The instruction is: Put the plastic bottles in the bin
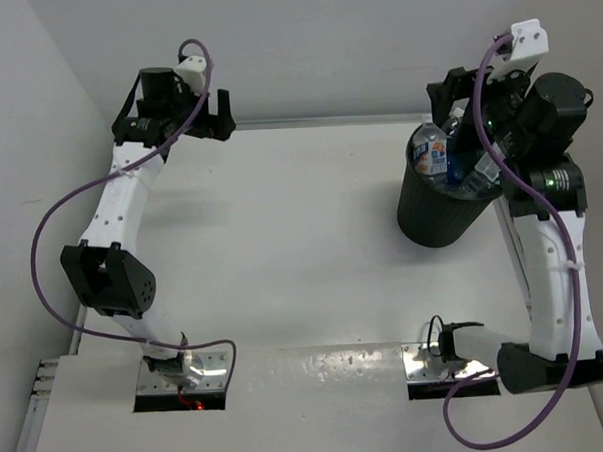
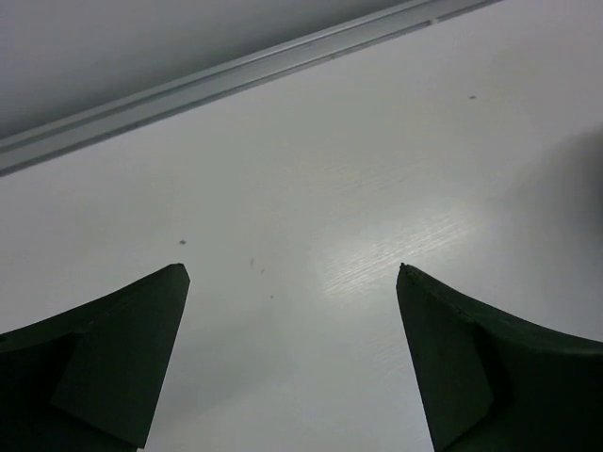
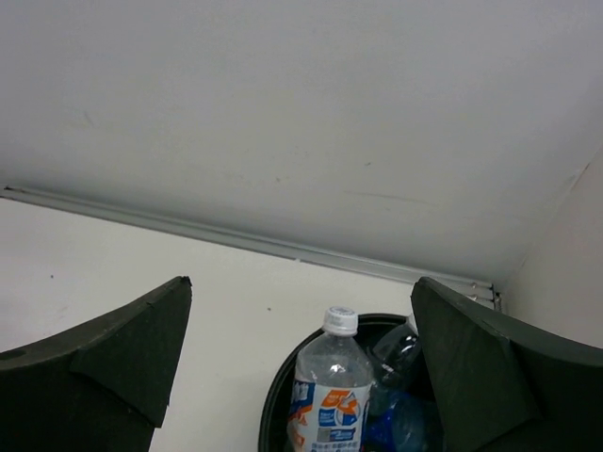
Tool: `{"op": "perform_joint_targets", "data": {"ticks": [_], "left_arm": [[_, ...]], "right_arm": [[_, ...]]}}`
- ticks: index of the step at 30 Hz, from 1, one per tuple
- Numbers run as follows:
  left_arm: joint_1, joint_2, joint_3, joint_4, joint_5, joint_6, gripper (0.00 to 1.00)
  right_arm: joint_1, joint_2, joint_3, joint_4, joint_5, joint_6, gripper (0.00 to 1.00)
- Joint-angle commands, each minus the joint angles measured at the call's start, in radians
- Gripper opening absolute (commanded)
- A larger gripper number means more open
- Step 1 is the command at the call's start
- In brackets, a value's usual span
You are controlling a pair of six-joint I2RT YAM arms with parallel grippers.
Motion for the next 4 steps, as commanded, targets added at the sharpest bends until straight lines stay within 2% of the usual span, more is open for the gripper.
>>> {"op": "perform_joint_targets", "data": {"ticks": [1, 4], "left_arm": [[0.022, -0.084, -0.003, -0.017, -0.200, 0.051, 1.00], [0.056, -0.096, -0.012, -0.017, -0.200, 0.025, 1.00]], "right_arm": [[-0.007, -0.005, -0.051, 0.034, -0.014, 0.054, 0.98], [-0.006, -0.011, -0.069, 0.049, -0.025, 0.081, 0.98]]}}
